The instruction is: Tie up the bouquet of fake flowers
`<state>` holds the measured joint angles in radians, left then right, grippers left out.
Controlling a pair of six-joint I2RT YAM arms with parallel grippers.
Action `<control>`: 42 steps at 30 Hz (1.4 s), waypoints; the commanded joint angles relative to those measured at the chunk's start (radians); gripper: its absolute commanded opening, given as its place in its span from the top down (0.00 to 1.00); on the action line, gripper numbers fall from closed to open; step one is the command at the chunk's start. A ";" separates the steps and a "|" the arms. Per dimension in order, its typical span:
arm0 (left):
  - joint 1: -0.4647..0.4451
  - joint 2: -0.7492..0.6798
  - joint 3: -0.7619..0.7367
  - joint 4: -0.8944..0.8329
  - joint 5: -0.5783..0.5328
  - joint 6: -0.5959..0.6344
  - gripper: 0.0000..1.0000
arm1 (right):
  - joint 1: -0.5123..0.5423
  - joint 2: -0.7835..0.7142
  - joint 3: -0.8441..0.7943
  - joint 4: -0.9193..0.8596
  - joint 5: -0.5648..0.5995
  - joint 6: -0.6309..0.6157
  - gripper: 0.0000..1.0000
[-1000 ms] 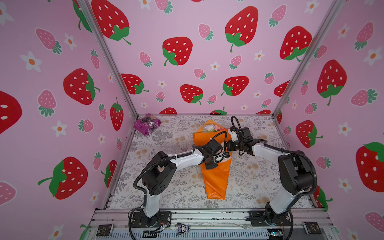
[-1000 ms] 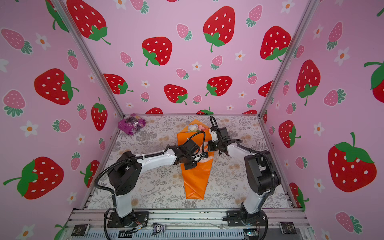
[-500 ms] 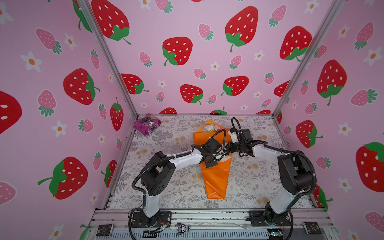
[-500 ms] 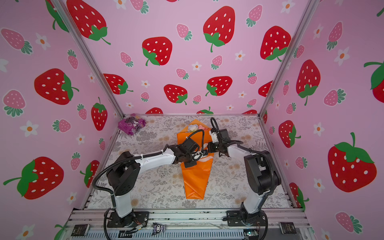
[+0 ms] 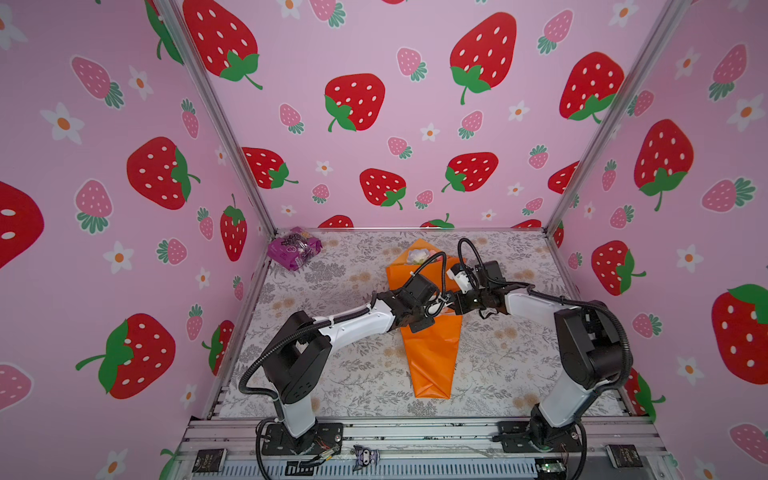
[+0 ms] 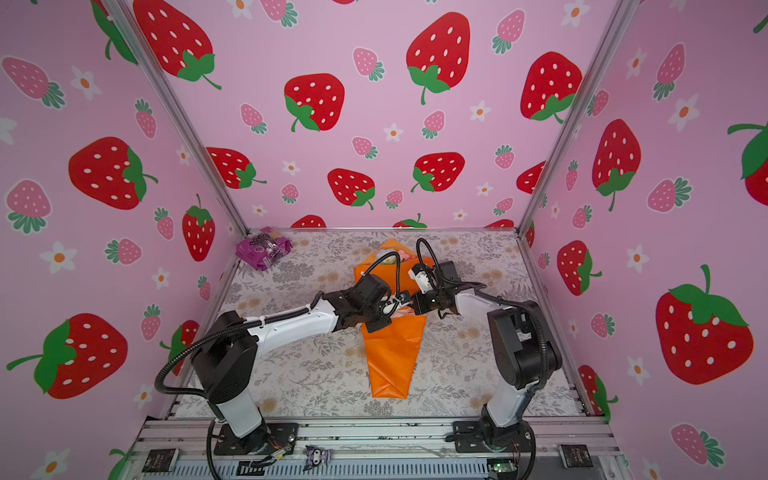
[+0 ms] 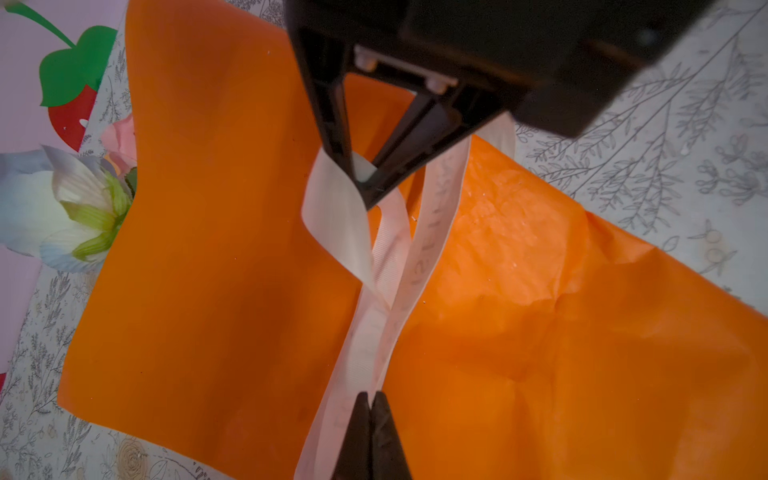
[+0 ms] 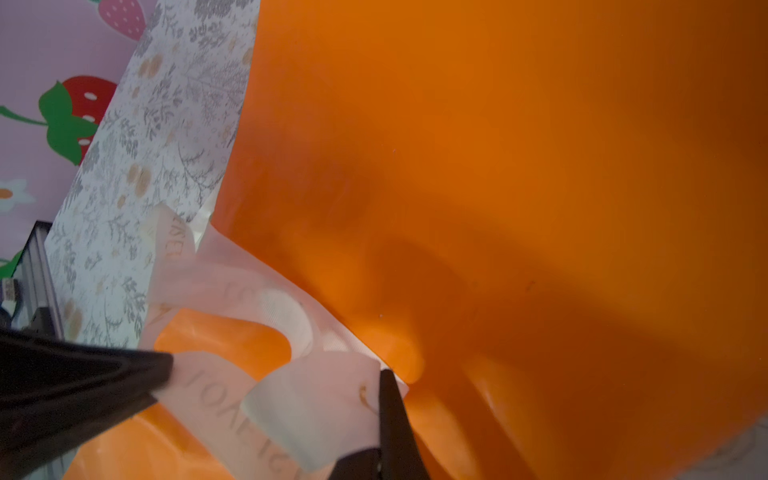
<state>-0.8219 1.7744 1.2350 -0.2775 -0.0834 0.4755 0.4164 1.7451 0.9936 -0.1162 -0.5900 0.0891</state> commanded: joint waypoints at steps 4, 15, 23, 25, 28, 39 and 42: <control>0.008 0.008 0.015 0.021 -0.043 -0.041 1.00 | -0.003 0.080 0.103 -0.211 -0.071 -0.149 0.93; 0.010 0.025 0.026 0.029 -0.053 -0.083 1.00 | -0.013 -0.131 0.031 -0.063 0.233 0.101 0.56; 0.012 0.041 0.047 0.009 -0.052 -0.107 1.00 | -0.010 -0.296 -0.188 0.061 0.188 0.327 0.63; 0.012 0.042 0.047 0.009 -0.052 -0.111 1.00 | 0.009 -0.368 -0.296 0.200 0.143 0.459 0.65; 0.012 0.042 0.050 0.005 -0.054 -0.117 1.00 | 0.068 -0.421 -0.384 0.313 0.154 0.575 0.70; 0.018 0.036 0.050 0.002 -0.048 -0.148 1.00 | 0.213 -0.248 -0.415 0.518 0.317 0.808 0.75; 0.021 0.036 0.049 0.001 -0.047 -0.158 1.00 | 0.226 -0.199 -0.416 0.615 0.332 0.874 0.74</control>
<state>-0.8074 1.8202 1.2484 -0.2615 -0.1307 0.3321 0.6304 1.5173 0.5804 0.3569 -0.3141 0.8413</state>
